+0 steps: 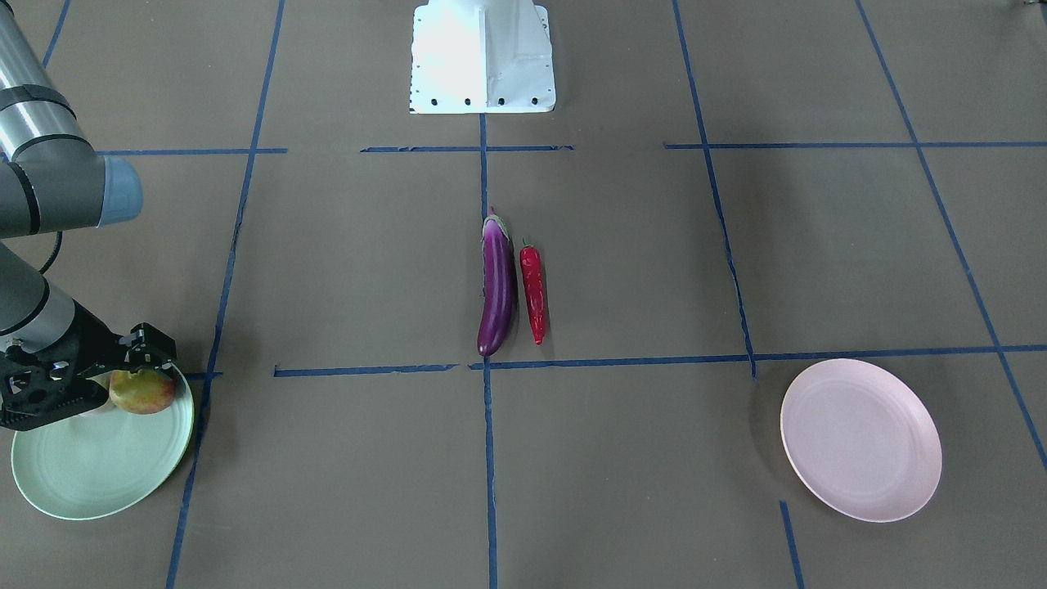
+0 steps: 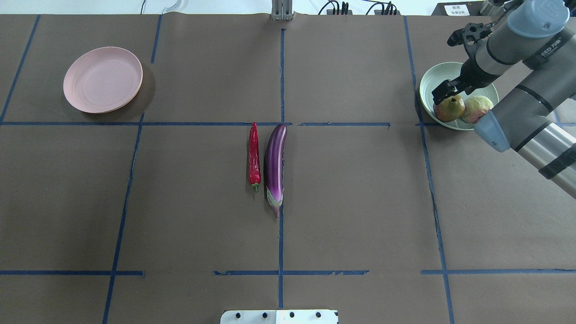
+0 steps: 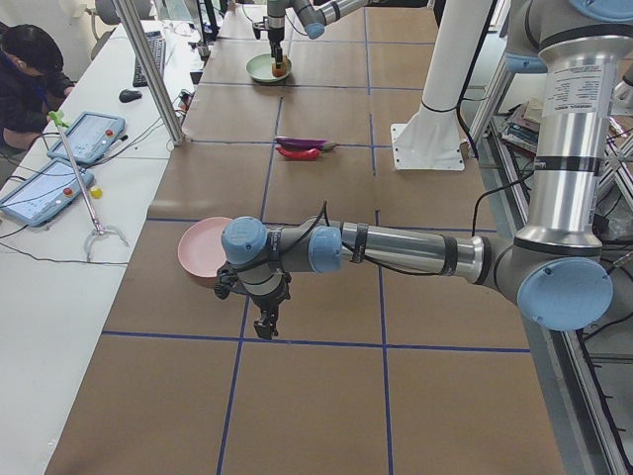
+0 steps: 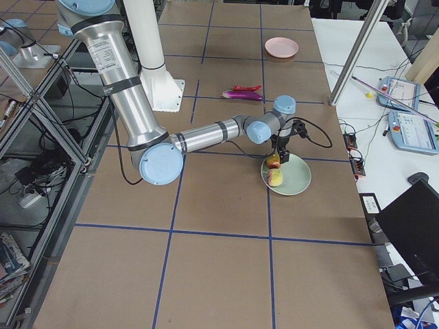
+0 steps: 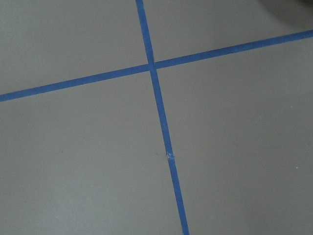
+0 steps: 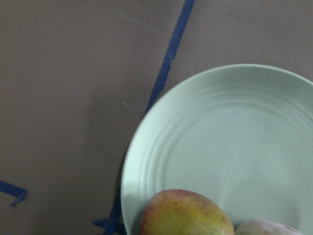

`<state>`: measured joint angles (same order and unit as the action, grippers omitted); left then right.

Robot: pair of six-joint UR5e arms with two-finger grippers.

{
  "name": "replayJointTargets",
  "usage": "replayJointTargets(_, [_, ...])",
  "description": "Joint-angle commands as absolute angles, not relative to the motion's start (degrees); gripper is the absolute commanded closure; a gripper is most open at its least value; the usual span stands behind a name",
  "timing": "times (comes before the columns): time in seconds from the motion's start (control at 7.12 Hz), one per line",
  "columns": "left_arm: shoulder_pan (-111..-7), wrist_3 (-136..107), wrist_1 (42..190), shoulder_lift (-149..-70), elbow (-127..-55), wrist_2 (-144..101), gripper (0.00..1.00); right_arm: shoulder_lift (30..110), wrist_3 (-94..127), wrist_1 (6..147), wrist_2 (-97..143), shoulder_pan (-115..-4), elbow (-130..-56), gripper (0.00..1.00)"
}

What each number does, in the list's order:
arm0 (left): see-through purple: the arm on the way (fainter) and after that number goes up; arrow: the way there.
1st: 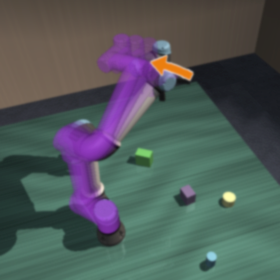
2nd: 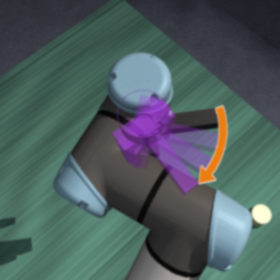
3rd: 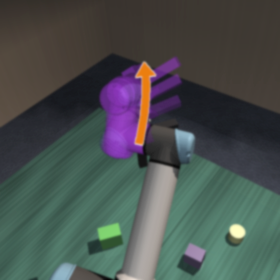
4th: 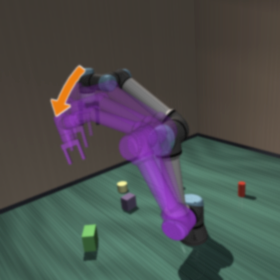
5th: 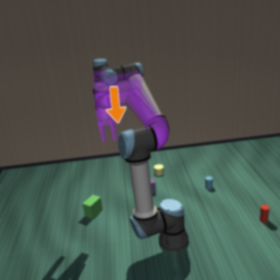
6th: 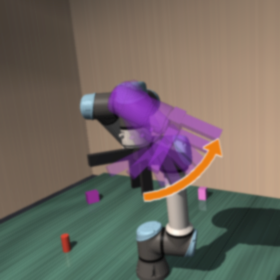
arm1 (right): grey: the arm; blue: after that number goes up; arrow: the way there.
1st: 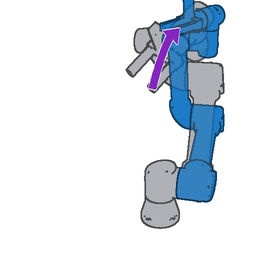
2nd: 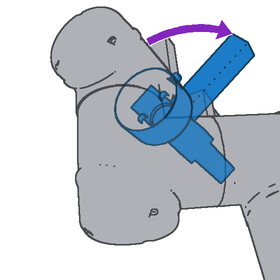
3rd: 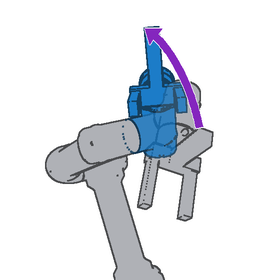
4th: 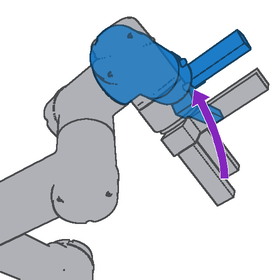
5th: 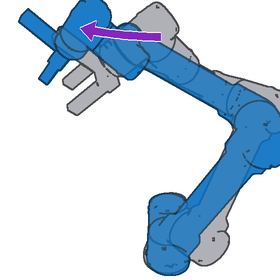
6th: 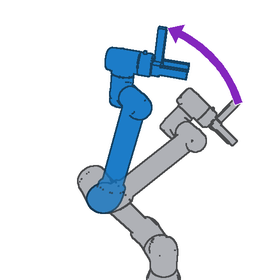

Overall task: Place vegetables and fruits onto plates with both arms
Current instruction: 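Release the pomegranate and raise the right gripper back to rest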

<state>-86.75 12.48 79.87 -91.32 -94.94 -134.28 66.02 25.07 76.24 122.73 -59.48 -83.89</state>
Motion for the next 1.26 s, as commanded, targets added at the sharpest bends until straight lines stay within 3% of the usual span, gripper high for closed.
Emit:
replayJointTargets(0.0, [-86.66,12.65,79.80,-91.84,-96.50,-133.86,0.00,63.72,24.35,92.22,123.05,-62.39,-93.91,0.00])
replayJointTargets(0.28, [-84.55,11.96,82.50,-93.76,-96.42,-134.12,0.00,67.12,18.50,93.69,129.69,-68.70,-97.11,0.00])
replayJointTargets(0.7, [-84.29,10.30,95.60,-97.10,-95.54,-134.47,0.00,81.08,-0.65,93.43,132.98,-80.11,-98.26,0.00])
replayJointTargets(1.12, [-70.81,-19.78,96.59,-104.56,-98.26,-135.96,0.00,91.12,-3.61,92.90,134.64,-84.29,-98.17,0.00])
